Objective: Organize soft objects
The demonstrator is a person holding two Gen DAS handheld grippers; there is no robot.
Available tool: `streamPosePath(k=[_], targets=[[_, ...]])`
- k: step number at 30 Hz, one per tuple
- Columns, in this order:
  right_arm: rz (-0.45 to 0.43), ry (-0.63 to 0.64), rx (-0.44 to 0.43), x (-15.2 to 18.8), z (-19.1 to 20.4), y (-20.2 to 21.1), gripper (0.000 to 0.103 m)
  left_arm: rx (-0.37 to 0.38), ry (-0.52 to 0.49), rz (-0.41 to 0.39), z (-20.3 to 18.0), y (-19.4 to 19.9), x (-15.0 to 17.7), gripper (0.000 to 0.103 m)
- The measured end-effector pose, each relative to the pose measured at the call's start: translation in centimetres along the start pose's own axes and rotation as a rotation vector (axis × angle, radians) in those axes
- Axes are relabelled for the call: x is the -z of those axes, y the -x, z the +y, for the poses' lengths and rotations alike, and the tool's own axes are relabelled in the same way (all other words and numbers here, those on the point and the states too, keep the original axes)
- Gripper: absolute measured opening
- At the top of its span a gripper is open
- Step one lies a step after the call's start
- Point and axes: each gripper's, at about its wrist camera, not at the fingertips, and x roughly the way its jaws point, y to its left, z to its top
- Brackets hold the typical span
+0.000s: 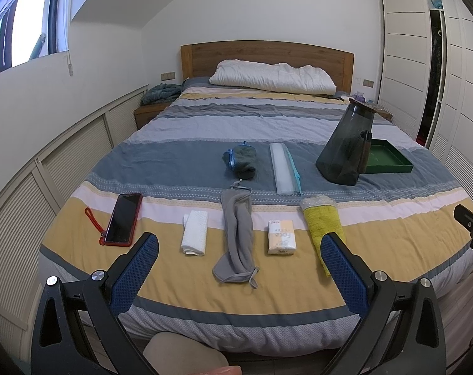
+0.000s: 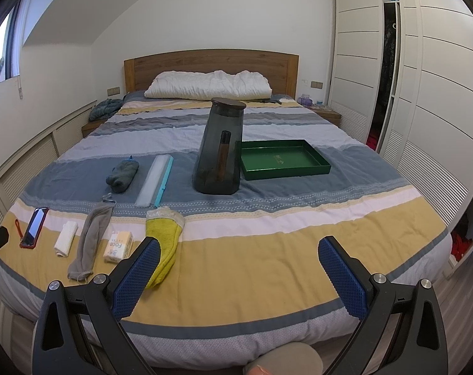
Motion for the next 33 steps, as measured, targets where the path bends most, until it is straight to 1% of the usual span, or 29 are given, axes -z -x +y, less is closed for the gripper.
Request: streamPosePath(k=[12, 18, 20, 22, 26, 27, 28, 30, 33], targets=[[0.027, 0.019, -0.008, -0.3, 0.7, -1.6, 0.103, -0.010, 0.004, 0.021, 0.5, -1.7, -0.3, 0.102], [0.053, 0.052, -0.025, -1.4, 2.3, -3.7, 0.103, -0.018, 0.007, 0.048, 1.2, -4.0, -1.5, 0.102], [0.067, 0.069, -0.042, -2.1, 3.5, -5.0, 0.103, -0.017, 0.021, 0.071, 1.7, -5.4, -2.4, 0.102], [0.083, 0.086, -0.064, -2.9, 4.9, -6.6, 0.103, -0.031, 0.026, 0.090, 2.3, -7.0, -3.5, 0.102], [0.118, 0.113, -0.108, -4.9, 8.0, -11.0, 0.103, -0.059, -0.016, 0.123, 3.3, -11.7, -6.5, 0.102], [0.131, 0.122, -0.122, -5.8, 9.4, -12.9, 0.103, -0.057, -0.024, 0.130, 3.4, -12.8, -7.1, 0.102], [0.136, 0.126, -0.126, -6.2, 9.6, -13.7, 0.103, -0.058, -0.029, 0.138, 3.4, -13.7, -7.5, 0.102], [0.157, 0.145, -0.140, -7.6, 11.3, -17.0, 0.103, -0.056, -0.039, 0.165, 3.6, -16.6, -9.0, 0.102], [0.193, 0.150, -0.165, -9.0, 12.7, -21.0, 0.103, -0.041, -0.056, 0.201, 3.6, -20.6, -10.8, 0.102]])
